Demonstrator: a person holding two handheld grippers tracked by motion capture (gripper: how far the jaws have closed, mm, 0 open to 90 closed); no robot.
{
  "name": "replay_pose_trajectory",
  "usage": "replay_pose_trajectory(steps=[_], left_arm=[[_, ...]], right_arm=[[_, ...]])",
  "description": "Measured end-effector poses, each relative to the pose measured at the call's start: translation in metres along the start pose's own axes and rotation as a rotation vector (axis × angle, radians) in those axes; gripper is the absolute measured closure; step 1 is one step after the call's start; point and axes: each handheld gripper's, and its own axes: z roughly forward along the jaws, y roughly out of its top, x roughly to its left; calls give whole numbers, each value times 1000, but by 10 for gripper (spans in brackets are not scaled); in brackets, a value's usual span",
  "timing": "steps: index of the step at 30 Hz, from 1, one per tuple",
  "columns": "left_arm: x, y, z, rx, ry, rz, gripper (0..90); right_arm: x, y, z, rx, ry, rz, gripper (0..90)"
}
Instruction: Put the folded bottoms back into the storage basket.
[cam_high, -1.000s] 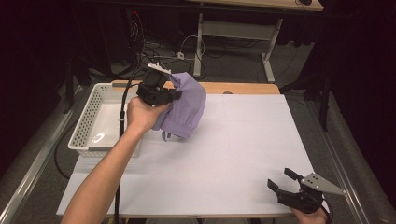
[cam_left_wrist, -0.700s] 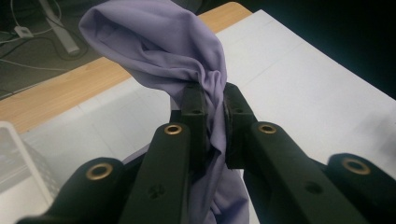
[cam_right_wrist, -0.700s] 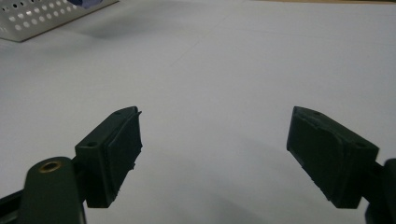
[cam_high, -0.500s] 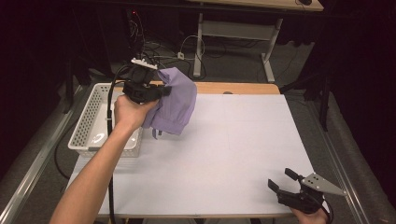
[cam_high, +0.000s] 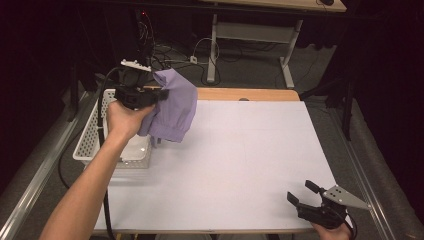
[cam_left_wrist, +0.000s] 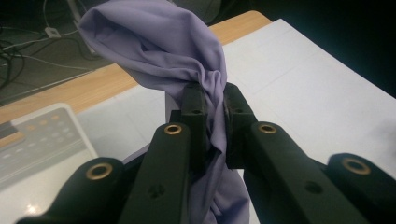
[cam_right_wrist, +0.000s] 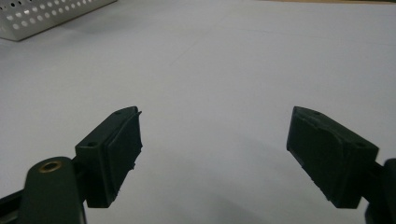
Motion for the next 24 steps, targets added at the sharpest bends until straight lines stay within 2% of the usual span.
replay_pose_trajectory(steps=[3, 14, 24], left_arm=[[6, -3, -4, -7, 0, -18, 802], [21, -12, -22, -23, 24, -46, 803], [35, -17, -32, -13, 70, -76, 803]], right_arm=[[0, 0, 0, 2, 0, 1, 188], [1, 0, 1, 4, 1, -2, 189], [1, 0, 0, 4, -1, 0, 190]])
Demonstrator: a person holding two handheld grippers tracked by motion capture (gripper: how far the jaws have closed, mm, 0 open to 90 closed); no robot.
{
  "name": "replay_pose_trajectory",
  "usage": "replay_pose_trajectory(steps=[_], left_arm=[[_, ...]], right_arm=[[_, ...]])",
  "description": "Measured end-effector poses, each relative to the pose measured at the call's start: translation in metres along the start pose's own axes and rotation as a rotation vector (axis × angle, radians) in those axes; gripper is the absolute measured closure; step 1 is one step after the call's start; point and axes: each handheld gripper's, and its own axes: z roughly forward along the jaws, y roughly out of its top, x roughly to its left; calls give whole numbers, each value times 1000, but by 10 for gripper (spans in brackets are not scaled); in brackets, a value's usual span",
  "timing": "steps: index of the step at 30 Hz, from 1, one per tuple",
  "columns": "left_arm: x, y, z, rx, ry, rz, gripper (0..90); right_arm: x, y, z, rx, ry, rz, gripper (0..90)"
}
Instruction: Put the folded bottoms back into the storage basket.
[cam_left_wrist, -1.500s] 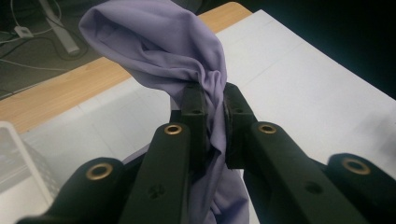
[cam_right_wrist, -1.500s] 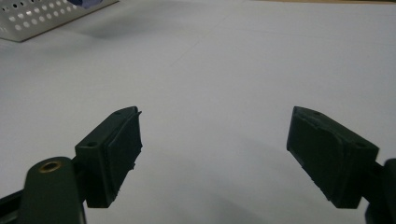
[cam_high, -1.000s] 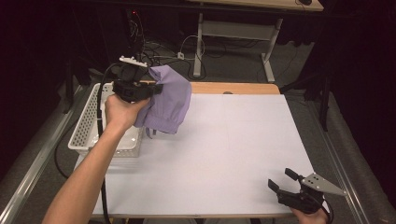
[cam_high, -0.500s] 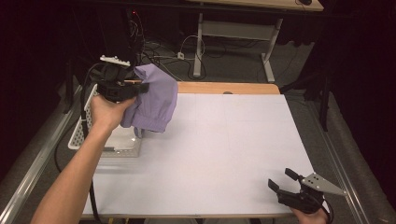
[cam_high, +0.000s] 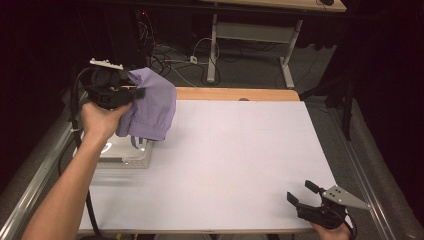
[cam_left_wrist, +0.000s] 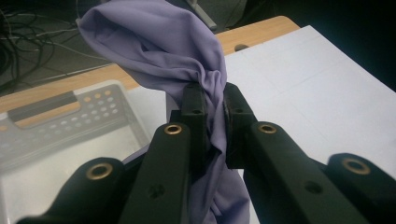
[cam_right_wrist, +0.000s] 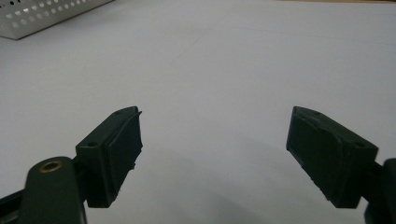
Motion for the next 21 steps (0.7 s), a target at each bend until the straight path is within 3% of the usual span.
replay_pose_trajectory(steps=[21], left_arm=[[34, -12, -24, -21, 84, -53, 802]], right_arm=[[-1, 0, 1, 5, 0, 7, 190]])
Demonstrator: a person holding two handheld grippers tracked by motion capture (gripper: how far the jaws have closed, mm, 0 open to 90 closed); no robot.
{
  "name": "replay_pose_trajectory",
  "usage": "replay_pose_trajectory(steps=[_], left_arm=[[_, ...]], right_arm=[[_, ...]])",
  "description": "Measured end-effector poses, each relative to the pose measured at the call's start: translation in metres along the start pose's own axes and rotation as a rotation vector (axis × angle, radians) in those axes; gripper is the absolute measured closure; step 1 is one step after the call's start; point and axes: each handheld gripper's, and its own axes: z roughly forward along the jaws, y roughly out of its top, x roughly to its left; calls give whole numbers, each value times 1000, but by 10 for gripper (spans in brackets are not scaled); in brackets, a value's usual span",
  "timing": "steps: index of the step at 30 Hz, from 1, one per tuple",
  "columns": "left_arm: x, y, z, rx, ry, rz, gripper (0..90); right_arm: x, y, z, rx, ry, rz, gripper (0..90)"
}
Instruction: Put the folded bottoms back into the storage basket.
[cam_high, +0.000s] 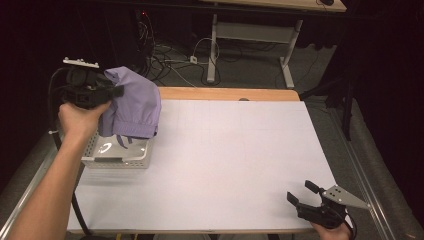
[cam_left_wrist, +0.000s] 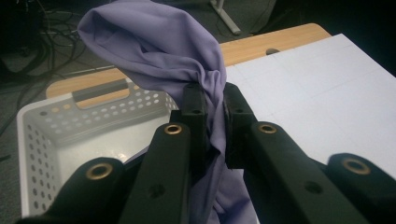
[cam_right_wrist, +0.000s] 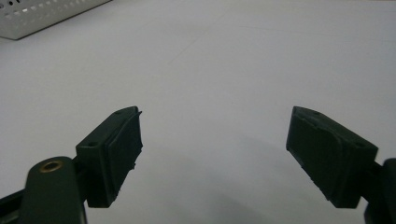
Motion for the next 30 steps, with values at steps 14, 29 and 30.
replay_pose_trajectory(steps=[14, 29, 30], left_arm=[[14, -6, -9, -9, 34, -22, 802], [17, -19, 15, 58, 64, -15, 801], [17, -20, 16, 63, 66, -13, 800]], right_arm=[[0, 0, 0, 2, 1, 0, 191], [0, 0, 1, 4, 6, -1, 191], [0, 0, 1, 5, 6, -2, 191]])
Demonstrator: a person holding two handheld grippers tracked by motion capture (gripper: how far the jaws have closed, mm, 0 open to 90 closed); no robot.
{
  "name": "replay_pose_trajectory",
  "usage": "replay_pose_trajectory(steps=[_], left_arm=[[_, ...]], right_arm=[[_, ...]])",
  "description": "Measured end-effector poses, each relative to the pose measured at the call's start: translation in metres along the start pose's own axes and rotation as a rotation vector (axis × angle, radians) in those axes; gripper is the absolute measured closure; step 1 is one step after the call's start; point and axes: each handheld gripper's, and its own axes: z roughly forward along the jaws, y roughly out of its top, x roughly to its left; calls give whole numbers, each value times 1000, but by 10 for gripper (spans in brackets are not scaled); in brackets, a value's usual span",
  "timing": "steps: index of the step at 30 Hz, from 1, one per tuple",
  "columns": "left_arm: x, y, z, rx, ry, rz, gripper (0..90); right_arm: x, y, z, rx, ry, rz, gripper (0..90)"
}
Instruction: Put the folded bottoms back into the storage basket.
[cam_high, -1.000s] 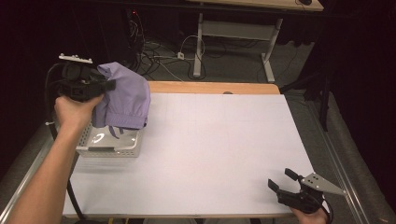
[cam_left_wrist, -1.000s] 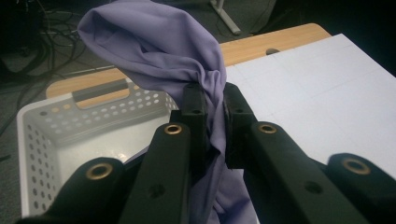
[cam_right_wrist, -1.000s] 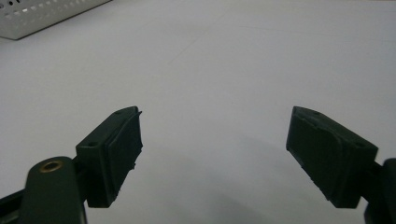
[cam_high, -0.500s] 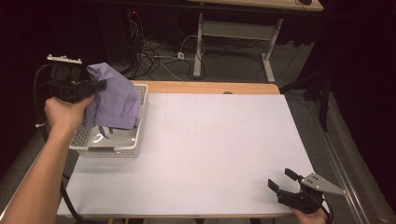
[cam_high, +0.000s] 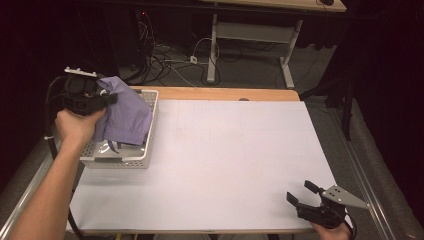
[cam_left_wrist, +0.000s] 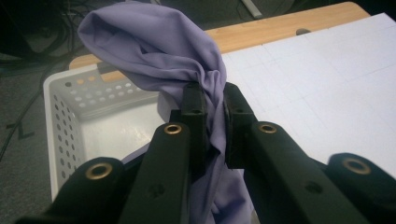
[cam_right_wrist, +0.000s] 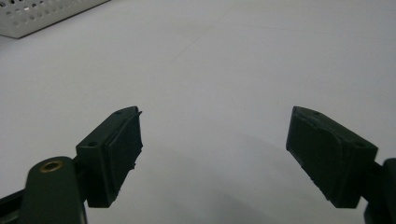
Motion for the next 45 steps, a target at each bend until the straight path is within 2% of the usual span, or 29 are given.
replay_pose_trajectory(steps=[11, 28, 38, 45], left_arm=[[-4, -4, 18, 42, 16, 16, 799], [-13, -6, 38, 74, -4, 43, 797], [-12, -9, 57, 98, -5, 20, 793], [-9, -11, 66, 118, 31, 16, 787]], right_arm=[[0, 0, 0, 0, 2, -1, 191], [0, 0, 0, 1, 3, -1, 191], [0, 0, 0, 1, 1, 2, 191], [0, 0, 0, 0, 2, 1, 191]])
